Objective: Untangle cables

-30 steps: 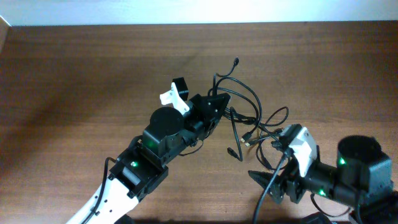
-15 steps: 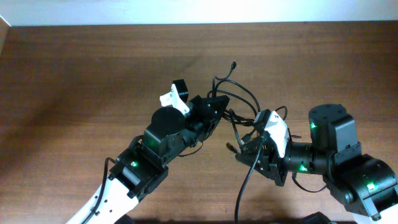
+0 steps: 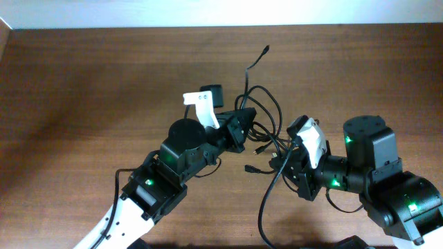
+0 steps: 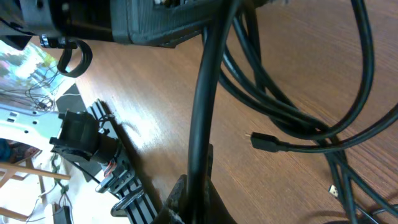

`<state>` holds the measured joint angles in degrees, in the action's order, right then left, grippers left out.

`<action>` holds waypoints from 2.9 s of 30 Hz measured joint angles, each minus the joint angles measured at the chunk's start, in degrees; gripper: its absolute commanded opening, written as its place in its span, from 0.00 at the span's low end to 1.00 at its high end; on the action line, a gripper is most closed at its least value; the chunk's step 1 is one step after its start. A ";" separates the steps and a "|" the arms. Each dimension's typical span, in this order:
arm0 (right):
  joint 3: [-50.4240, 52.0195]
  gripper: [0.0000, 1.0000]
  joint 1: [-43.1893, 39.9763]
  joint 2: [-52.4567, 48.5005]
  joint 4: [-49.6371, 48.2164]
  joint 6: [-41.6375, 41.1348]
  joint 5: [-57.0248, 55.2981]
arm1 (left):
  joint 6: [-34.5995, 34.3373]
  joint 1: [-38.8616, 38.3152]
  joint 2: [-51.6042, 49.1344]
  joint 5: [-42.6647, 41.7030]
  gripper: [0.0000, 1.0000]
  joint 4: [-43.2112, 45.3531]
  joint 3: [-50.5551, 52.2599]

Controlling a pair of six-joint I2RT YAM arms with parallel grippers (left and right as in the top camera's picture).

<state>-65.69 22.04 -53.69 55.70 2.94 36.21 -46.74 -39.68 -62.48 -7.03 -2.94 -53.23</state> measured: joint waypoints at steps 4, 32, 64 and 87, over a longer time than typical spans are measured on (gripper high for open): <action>0.00 0.04 0.00 0.00 0.28 -1.79 -2.58 | 17.99 0.09 0.00 -7.89 0.00 3.10 0.00; 0.02 0.04 0.00 1.38 1.92 -7.72 -15.06 | 47.23 -0.04 0.00 -9.92 0.00 -5.46 -0.13; -0.09 0.04 0.00 2.86 -2.43 -7.72 -19.74 | 63.93 0.33 0.00 -18.27 0.00 -11.41 -0.17; -0.52 0.93 0.00 2.25 2.23 -7.63 -21.64 | 39.74 0.26 -0.11 -18.95 0.00 10.73 -0.07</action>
<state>-66.22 22.04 -51.44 57.93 -4.69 14.57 -7.01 -39.42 -62.59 -25.98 7.79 -53.30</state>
